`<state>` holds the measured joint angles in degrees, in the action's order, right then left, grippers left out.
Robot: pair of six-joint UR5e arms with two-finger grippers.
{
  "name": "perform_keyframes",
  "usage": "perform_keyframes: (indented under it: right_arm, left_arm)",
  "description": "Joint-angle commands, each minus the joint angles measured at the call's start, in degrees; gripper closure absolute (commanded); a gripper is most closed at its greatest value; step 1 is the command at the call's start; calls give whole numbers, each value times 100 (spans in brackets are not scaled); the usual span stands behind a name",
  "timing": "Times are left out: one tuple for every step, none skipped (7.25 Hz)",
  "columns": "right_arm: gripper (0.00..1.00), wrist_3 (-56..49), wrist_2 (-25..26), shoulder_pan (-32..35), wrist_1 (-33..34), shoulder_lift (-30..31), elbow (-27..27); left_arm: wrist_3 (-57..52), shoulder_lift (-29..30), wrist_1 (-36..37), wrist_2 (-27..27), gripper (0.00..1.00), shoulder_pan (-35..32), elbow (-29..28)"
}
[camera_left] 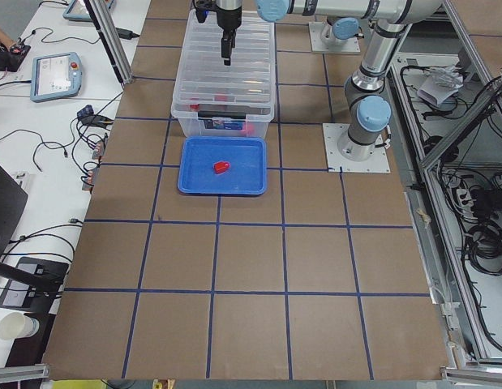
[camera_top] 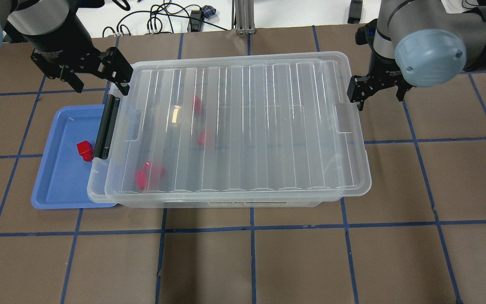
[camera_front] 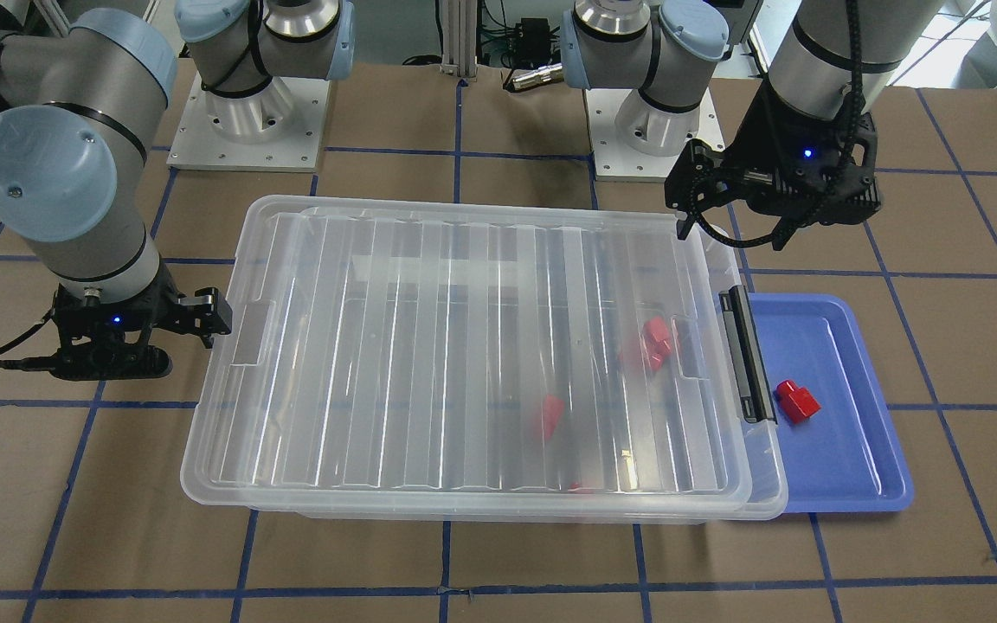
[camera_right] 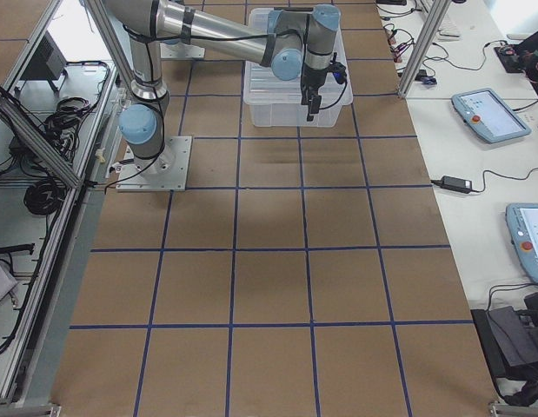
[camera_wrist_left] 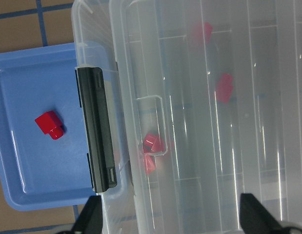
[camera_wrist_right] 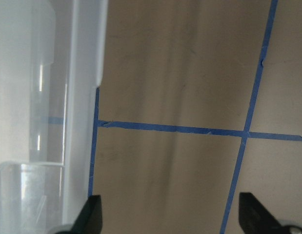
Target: Place red block in blue tray from box
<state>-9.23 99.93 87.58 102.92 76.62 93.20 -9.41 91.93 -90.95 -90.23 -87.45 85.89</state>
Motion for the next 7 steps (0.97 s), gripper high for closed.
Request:
perform_keyframes:
  right_arm:
    - [0,0,0,4,0,2,-21]
    - [0,0,0,-30,0,2,-117]
    - [0,-8,9,-74,-26,29,-309]
    - [0,-9,9,-101,-235,72,-494]
    - [0,0,17,-110,-576,195,-713]
    - [0,18,9,-110,-1006,431,-785]
    - [0,288,17,-84,-1272,642,-794]
  left_arm:
    - [0,10,7,14,0,0,6]
    - [0,1,7,14,0,0,-28]
    - [18,10,16,31,0,26,6]
    - [1,44,-2,23,0,26,41]
    - [9,45,15,23,0,26,50]
    - [9,53,7,23,0,26,59]
    - [9,54,16,31,0,26,59]
